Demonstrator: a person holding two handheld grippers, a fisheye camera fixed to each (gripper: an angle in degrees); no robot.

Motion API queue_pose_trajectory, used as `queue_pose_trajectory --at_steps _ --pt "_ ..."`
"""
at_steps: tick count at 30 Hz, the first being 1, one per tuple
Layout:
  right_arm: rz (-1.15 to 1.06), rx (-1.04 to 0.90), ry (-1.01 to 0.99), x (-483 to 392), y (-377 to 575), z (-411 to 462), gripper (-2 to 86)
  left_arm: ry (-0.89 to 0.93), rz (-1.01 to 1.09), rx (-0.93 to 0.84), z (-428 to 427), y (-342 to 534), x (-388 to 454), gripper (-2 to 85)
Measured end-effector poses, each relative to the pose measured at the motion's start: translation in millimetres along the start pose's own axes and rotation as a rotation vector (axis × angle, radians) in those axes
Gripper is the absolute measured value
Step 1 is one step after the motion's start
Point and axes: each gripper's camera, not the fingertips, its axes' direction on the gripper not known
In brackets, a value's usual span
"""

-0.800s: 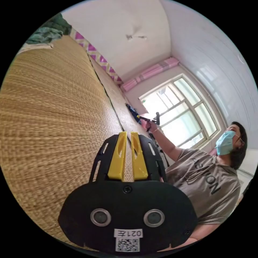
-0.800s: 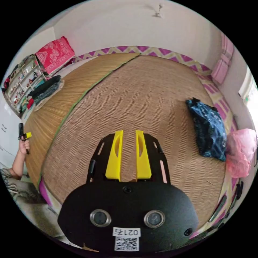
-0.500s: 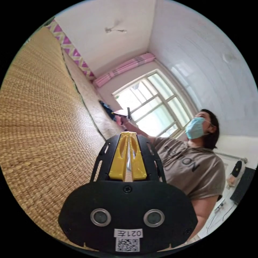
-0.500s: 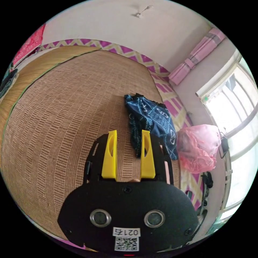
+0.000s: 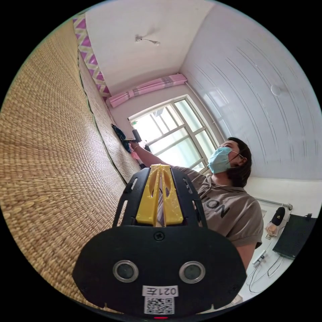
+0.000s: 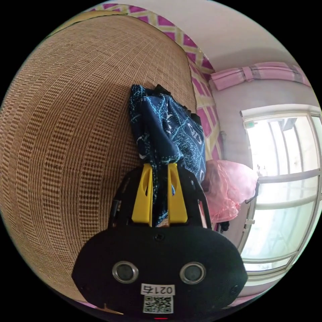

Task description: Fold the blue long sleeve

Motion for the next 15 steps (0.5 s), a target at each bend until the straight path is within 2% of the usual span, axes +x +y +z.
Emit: queue_pose_trajectory --at_steps 3,5,7,10,15 --pt "0.002 0.002 -0.028 3 -2 -8 5.0 0.003 -0.004 0.007 -2 -3 3 -0.9" --pt "0.011 0.032 -0.117 9 1 -24 4.9 0.007 -0.005 0.012 -3 -4 5 -0.9" --pt "0.015 0.13 -0.345 17 9 -62 4.8 0.012 -0.006 0.015 -3 -6 7 -0.9" --pt "-0.044 0.211 -0.559 3 21 -118 4.8 0.017 -0.012 0.025 -5 -9 10 -0.9" --pt "-0.238 0.289 -0.763 -68 41 -217 4.8 0.019 -0.018 0.062 -11 -14 16 -0.9"
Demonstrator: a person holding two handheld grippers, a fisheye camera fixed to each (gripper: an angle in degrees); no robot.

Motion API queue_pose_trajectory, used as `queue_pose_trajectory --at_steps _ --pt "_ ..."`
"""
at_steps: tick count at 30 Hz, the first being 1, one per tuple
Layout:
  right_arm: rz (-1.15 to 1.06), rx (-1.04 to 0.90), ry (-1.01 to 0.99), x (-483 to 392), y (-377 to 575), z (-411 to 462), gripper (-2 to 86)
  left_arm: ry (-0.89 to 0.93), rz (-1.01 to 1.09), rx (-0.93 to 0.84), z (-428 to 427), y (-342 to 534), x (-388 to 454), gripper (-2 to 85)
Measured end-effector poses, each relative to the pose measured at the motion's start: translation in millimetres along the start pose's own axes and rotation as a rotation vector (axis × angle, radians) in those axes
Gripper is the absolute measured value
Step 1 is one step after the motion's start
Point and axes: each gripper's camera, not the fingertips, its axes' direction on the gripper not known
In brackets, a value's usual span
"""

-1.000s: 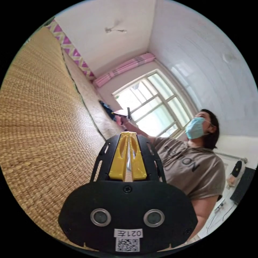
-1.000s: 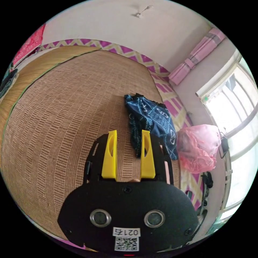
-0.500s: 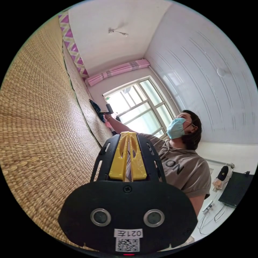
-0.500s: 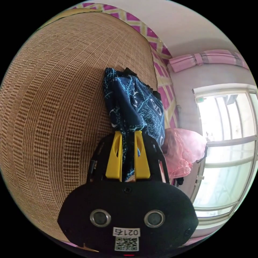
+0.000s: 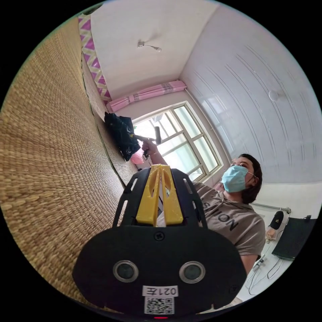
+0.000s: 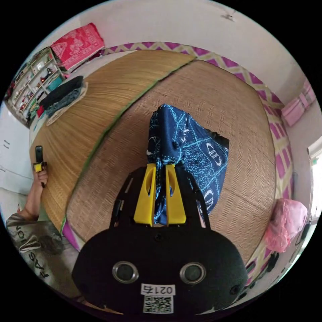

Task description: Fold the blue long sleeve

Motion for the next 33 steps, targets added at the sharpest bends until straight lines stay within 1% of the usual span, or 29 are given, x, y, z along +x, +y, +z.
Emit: queue_pose_trajectory --at_steps 4,8,11,12,17,19,25,26,28,31,33 --pt "-0.11 0.018 -0.161 -102 -14 9 5.0 0.005 -0.009 0.022 -2 -3 3 -0.9" --pt "-0.123 0.027 -0.277 -159 -19 29 5.2 0.002 -0.022 0.022 0 -8 5 -0.9" --pt "-0.138 -0.018 -0.35 -187 -18 55 6.0 0.002 -0.021 0.025 1 -12 9 -0.9" --pt "-0.128 -0.041 -0.342 -191 -15 65 6.4 -0.001 -0.021 0.029 2 -13 10 -0.9" --pt "-0.168 0.051 -0.298 -179 14 58 8.1 -0.007 -0.024 0.034 6 -19 13 -0.9" --pt "-0.199 0.091 -0.199 -178 26 51 9.1 -0.007 -0.023 0.035 8 -22 14 -0.9" --pt "-0.297 0.059 -0.119 -195 47 69 12.1 -0.007 -0.027 0.032 17 -30 17 -0.9" --pt "-0.305 0.06 -0.095 -197 49 72 11.8 -0.006 -0.025 0.032 19 -31 18 -0.9" --pt "-0.313 0.08 0.037 -199 58 85 9.2 -0.007 -0.027 0.031 23 -33 18 -0.9" --pt "-0.273 0.077 0.076 -182 64 102 5.6 -0.007 -0.027 0.031 29 -37 19 -0.8" --pt "-0.243 0.081 0.048 -164 68 109 3.5 -0.006 -0.018 0.03 36 -39 21 -0.5"
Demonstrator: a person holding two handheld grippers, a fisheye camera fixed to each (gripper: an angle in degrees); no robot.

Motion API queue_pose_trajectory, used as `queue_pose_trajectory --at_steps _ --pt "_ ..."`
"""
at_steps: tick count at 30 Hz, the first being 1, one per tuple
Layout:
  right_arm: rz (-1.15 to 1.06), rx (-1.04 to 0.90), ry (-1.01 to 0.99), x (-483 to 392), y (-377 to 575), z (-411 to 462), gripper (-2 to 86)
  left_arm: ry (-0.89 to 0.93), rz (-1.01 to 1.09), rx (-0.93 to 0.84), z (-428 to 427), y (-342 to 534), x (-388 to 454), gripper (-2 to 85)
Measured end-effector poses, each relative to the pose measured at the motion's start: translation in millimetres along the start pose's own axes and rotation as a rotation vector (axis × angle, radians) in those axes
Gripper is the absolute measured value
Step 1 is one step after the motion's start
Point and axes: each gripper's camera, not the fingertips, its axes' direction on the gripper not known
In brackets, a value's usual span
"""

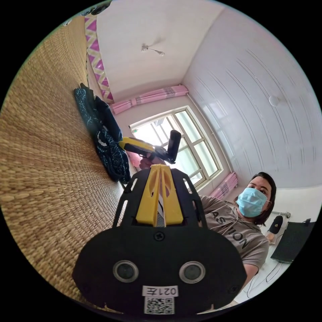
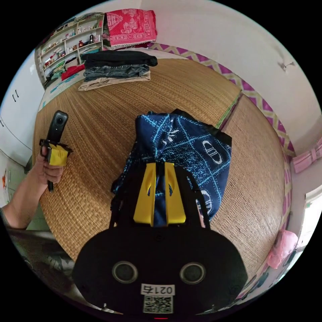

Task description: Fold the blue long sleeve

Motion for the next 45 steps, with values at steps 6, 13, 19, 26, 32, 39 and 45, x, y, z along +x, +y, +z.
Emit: queue_pose_trajectory --at_steps 6,13,19,26,32,39,45 --pt "0.333 0.109 -0.457 104 46 6 0.7 -0.377 0.083 -0.06 55 -10 38 6.8" --pt "0.637 0.299 -0.859 242 137 6 0.5 -0.702 0.064 -0.163 176 -46 29 9.9" --pt "0.819 0.414 -0.708 388 233 -22 2.2 -0.687 -0.024 -0.182 201 -62 -8 7.4" --pt "1.044 0.285 -0.467 505 366 17 4.4 -0.775 -0.135 -0.168 181 -63 -39 0.1" --pt "0.578 0.285 -0.425 434 303 29 6.6 -0.686 -0.196 -0.144 165 -67 -66 -0.9" --pt "0.079 0.035 -0.291 329 144 95 11.1 -0.664 -0.218 -0.109 151 -65 -81 -1.0" --pt "-0.005 -0.196 -0.284 309 115 160 3.8 -0.666 -0.228 -0.115 144 -68 -93 -1.0"
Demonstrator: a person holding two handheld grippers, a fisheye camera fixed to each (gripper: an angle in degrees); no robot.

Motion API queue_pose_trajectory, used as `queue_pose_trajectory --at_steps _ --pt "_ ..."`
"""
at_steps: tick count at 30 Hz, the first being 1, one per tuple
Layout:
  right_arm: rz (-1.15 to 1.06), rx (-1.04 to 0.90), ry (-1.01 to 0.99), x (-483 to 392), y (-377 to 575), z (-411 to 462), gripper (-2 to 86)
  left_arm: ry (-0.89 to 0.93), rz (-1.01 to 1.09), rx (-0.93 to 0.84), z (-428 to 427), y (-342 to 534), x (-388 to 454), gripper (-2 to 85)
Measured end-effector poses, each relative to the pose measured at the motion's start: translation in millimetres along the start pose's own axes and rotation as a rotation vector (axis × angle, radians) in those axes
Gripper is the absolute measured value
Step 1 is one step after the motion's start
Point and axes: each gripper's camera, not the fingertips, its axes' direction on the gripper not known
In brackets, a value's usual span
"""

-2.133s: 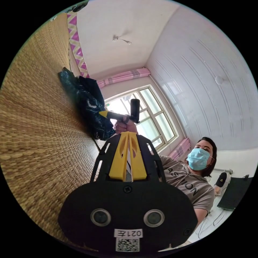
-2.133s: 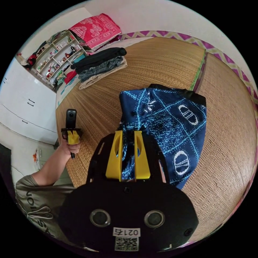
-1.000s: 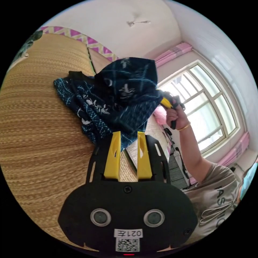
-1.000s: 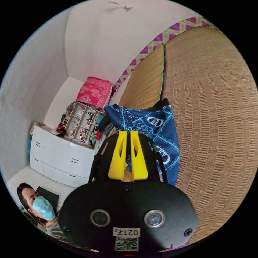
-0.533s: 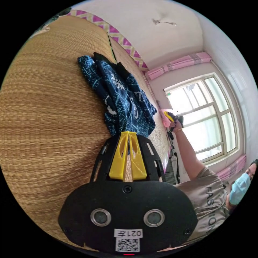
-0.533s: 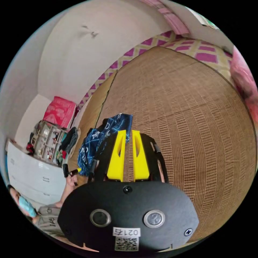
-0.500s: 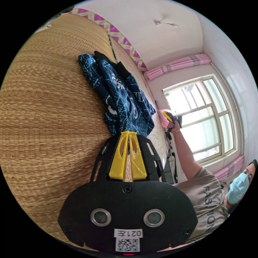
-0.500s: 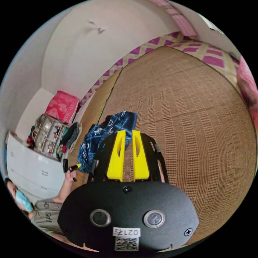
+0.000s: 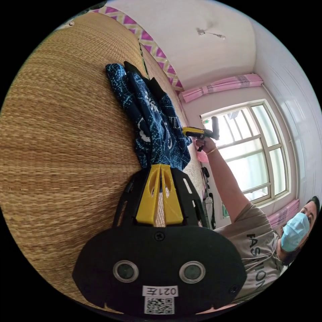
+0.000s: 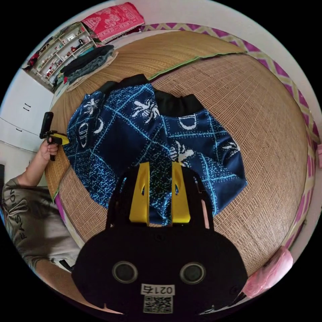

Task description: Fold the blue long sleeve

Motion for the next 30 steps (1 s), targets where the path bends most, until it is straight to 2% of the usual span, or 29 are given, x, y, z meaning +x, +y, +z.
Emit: queue_pose_trajectory --at_steps 2,6,9,13,14,18,20,23,26,28,30 --pt "-0.049 0.054 -0.023 -8 15 -8 0.5 0.004 -0.003 -0.001 0 -1 -5 -1.0" --pt "-0.067 0.347 -0.171 -4 100 -59 -0.5 0.009 -0.012 -0.005 -1 -4 -15 -1.0" --pt "0.073 0.413 -0.217 31 176 -60 -0.6 0.003 -0.01 -0.004 -3 -5 -20 -1.0" --pt "0.363 0.334 -0.405 95 265 9 -0.5 0.0 -0.01 -0.002 -5 -6 -28 -1.0" --pt "0.42 0.323 -0.382 100 275 17 -0.5 0.002 -0.013 -0.001 -6 -6 -30 -1.0" --pt "0.566 0.522 -0.397 106 335 29 -0.4 0.008 -0.017 -0.002 -10 -7 -40 -1.0" --pt "0.467 0.584 -0.423 89 335 21 -0.1 0.008 -0.017 -0.002 -11 -7 -44 -1.0" --pt "0.33 0.569 -0.348 52 305 8 1.5 0.004 -0.017 -0.014 -14 -10 -49 -1.0" --pt "0.277 0.431 -0.264 21 262 17 5.4 0.013 -0.028 -0.054 -18 -20 -58 -1.0" --pt "0.265 0.248 -0.152 -2 236 46 4.3 0.018 -0.031 -0.087 -22 -29 -64 -0.9" --pt "0.253 0.297 -0.162 -21 234 50 2.2 -0.001 -0.033 -0.104 -32 -43 -69 -0.9"
